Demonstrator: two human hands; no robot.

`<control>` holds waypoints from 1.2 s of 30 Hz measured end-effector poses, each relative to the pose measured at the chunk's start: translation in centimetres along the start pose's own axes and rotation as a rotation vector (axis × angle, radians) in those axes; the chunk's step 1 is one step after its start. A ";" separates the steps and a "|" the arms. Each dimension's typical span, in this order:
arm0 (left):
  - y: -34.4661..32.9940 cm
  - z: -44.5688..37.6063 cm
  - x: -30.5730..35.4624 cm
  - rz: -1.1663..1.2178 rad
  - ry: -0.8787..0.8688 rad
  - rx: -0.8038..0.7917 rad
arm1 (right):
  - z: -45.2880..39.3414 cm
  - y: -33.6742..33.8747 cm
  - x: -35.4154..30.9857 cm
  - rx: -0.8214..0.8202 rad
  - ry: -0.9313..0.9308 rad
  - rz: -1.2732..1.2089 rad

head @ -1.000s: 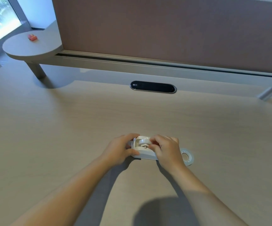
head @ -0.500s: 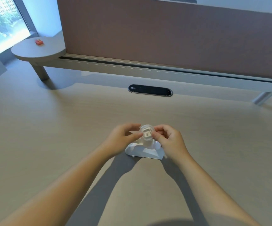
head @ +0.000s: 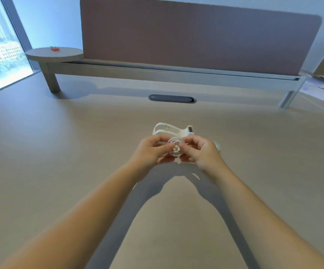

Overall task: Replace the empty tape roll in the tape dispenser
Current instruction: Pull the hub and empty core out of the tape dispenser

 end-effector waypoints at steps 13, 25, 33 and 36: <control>-2.2 -0.2 -0.9 -0.152 -0.011 0.087 | 0.5 1.1 2.1 0.104 0.043 0.146; -2.4 -2.2 -2.7 -0.386 0.014 0.110 | -0.6 3.6 2.4 0.142 -0.016 0.333; -3.7 -2.2 -1.7 -0.264 -0.029 0.103 | -0.3 4.1 1.8 0.159 0.055 0.235; -4.2 -2.8 -1.6 -0.186 -0.013 0.107 | -0.6 5.9 1.8 0.318 0.051 0.182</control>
Point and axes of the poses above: each hand's wrist, its own z-axis away from the middle knuckle, its own y-axis out of the back of the hand, x = y × z, the point moved 2 cm from there along -z, towards the middle knuckle, and after that the axes turned 7 degrees about -z, right-handed, at the moved point
